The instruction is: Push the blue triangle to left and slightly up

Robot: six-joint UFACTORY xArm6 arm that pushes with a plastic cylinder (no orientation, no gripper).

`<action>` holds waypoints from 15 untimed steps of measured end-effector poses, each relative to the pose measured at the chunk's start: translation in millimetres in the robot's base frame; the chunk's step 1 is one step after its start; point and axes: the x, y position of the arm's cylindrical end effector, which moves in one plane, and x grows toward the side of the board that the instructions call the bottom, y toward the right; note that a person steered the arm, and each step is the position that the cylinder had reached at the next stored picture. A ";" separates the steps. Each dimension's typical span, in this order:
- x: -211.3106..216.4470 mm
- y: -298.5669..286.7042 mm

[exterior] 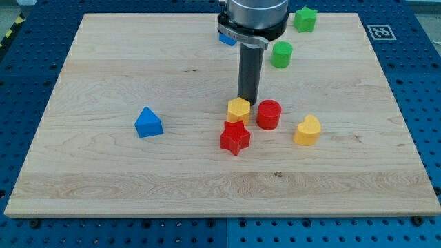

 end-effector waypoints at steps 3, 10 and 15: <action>5.0 -71.9; 40.4 -244.5; 105.5 -190.3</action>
